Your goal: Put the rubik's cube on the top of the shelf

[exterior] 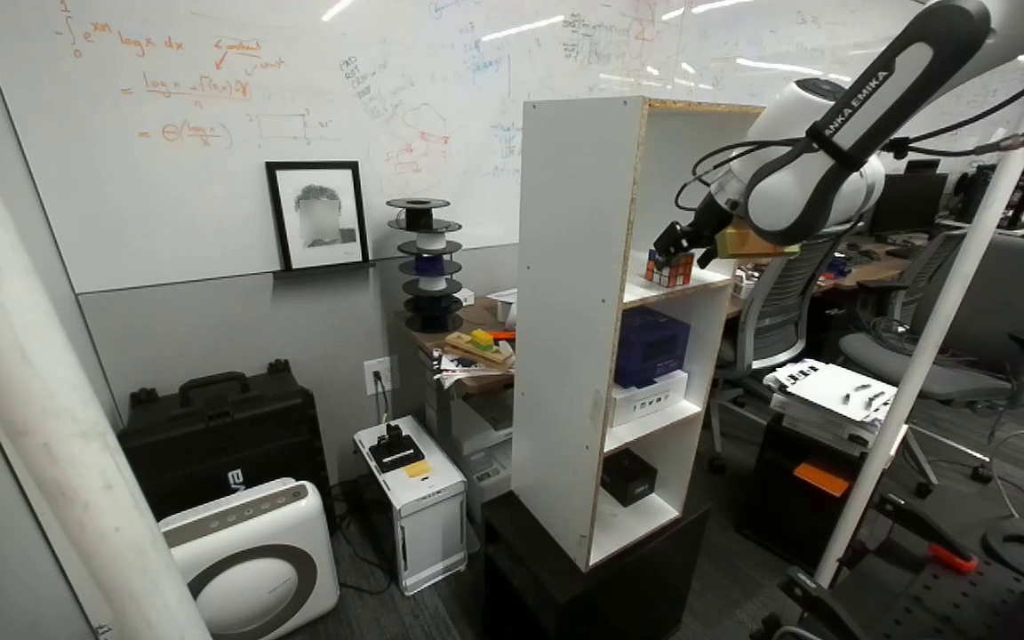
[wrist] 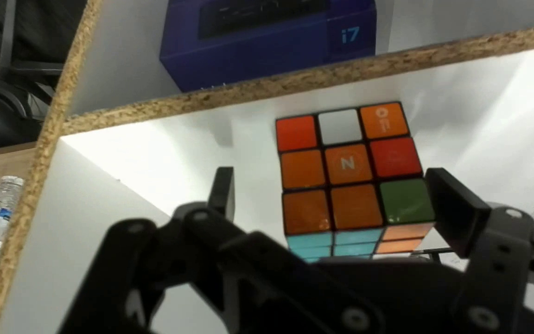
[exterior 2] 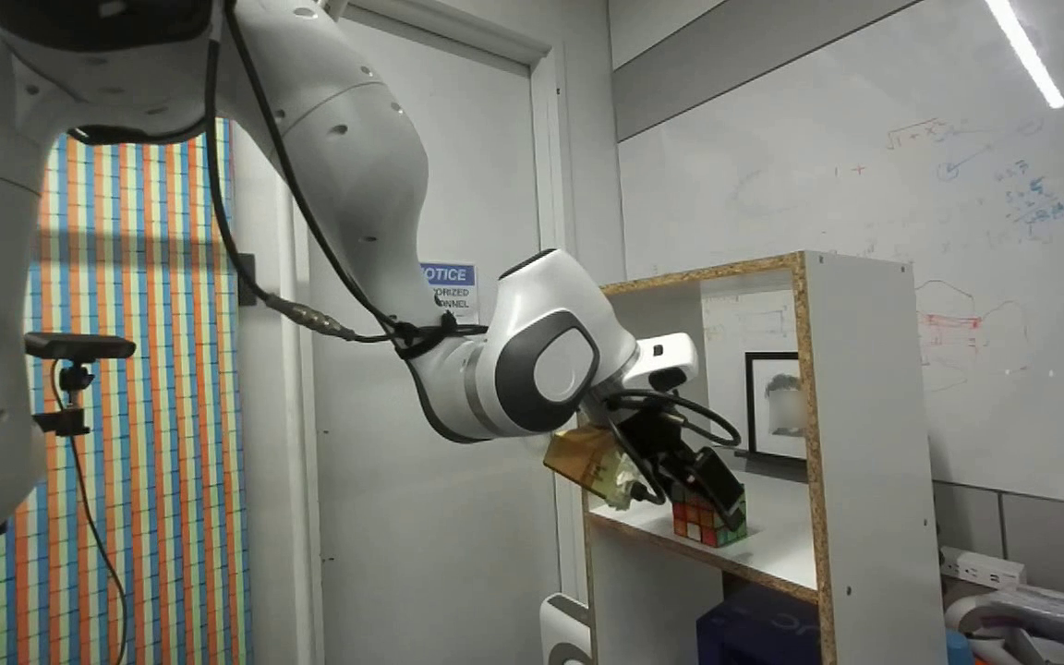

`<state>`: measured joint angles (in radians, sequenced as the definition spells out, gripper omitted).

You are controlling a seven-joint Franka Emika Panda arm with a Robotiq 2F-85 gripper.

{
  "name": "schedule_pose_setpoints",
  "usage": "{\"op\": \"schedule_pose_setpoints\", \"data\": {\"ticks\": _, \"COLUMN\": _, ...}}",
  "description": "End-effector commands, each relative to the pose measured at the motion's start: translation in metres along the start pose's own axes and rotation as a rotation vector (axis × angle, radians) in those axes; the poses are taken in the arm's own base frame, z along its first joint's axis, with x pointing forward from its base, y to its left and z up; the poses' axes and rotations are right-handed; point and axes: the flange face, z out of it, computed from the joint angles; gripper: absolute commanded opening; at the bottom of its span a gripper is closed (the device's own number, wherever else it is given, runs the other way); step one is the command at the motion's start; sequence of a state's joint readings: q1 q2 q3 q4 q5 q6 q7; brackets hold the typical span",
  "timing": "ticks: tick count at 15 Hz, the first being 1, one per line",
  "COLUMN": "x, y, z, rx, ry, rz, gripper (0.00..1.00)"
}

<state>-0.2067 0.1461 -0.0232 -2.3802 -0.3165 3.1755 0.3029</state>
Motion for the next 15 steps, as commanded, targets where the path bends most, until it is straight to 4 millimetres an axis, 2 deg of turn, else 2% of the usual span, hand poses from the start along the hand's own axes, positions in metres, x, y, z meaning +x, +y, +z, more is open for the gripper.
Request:
{"op": "schedule_pose_setpoints", "data": {"ticks": 1, "x": 0.015, "y": -0.005, "z": 0.013, "rx": 0.022, "ry": 0.059, "rz": 0.003, "gripper": 1.00}}
{"op": "schedule_pose_setpoints", "data": {"ticks": 2, "x": 0.014, "y": -0.007, "z": 0.015, "rx": 0.027, "ry": 0.060, "rz": 0.005, "gripper": 0.75}}
{"op": "schedule_pose_setpoints", "data": {"ticks": 3, "x": 0.012, "y": -0.011, "z": 0.016, "rx": 0.033, "ry": 0.054, "rz": 0.006, "gripper": 0.75}}
{"op": "schedule_pose_setpoints", "data": {"ticks": 4, "x": 0.010, "y": -0.013, "z": 0.015, "rx": 0.033, "ry": 0.048, "rz": 0.007, "gripper": 0.68}}
{"op": "schedule_pose_setpoints", "data": {"ticks": 7, "x": 0.009, "y": -0.017, "z": 0.004, "rx": 0.042, "ry": 0.052, "rz": 0.062, "gripper": 0.42}}
{"op": "schedule_pose_setpoints", "data": {"ticks": 11, "x": -0.003, "y": -0.025, "z": -0.032, "rx": 0.056, "ry": 0.041, "rz": 0.079, "gripper": 0.41}}
{"op": "schedule_pose_setpoints", "data": {"ticks": 15, "x": -0.011, "y": -0.024, "z": -0.090, "rx": 0.056, "ry": 0.041, "rz": 0.073, "gripper": 0.41}}
